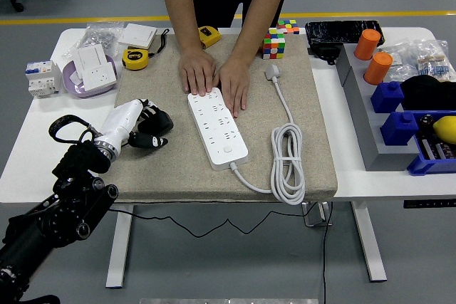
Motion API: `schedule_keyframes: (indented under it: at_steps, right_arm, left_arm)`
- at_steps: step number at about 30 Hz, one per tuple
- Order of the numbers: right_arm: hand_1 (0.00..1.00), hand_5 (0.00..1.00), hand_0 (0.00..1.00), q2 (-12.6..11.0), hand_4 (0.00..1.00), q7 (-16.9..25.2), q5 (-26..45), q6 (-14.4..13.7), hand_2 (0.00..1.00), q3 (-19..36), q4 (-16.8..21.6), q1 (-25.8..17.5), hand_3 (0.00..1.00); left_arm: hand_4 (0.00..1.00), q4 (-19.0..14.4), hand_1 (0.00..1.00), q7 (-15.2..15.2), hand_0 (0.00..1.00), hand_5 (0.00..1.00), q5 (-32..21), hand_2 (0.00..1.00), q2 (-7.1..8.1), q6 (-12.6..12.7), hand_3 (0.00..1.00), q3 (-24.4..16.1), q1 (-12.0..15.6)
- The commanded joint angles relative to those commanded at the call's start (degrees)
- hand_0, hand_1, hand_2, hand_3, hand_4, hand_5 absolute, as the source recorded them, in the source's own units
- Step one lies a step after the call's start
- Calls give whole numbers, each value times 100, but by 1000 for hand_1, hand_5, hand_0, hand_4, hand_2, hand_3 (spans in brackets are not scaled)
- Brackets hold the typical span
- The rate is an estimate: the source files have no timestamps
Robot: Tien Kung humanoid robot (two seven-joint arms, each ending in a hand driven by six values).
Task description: Pick up the plug,place it near the board,insert it into the board,press the button
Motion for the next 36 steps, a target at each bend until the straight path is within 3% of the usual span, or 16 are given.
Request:
schedule_keyframes:
  at_steps: [24, 25, 30, 31, 36]
  right_arm:
    - [901, 983, 952, -16, 998, -2, -10, -1, 862, 0, 0, 11, 888]
    - [901, 983, 951, -15, 998, -3, -10, -1, 862, 2, 0, 11, 888]
    - [901, 983, 951, -11, 998, -7, -30, 1, 862, 24, 0, 6, 888]
    - [901, 982, 950, -11, 998, -7, -29, 1, 862, 23, 0, 5, 888]
    - [901, 982, 950, -13, 998, 0, -19, -8, 862, 24, 0, 14, 888]
  left_arm:
    - [998, 123, 649, -98, 574, 223, 153, 585, -88, 175, 635, -187, -106]
    - [998, 134, 627, -89, 562, 218, 172, 559, -89, 194, 589, -190, -108]
    - [998, 155, 627, -70, 562, 218, 241, 559, -96, 239, 589, -195, -118]
    - [998, 158, 596, -59, 522, 201, 263, 517, -97, 222, 530, -200, -120]
    - [998, 188, 596, 8, 522, 201, 461, 517, -98, 182, 530, -219, -125]
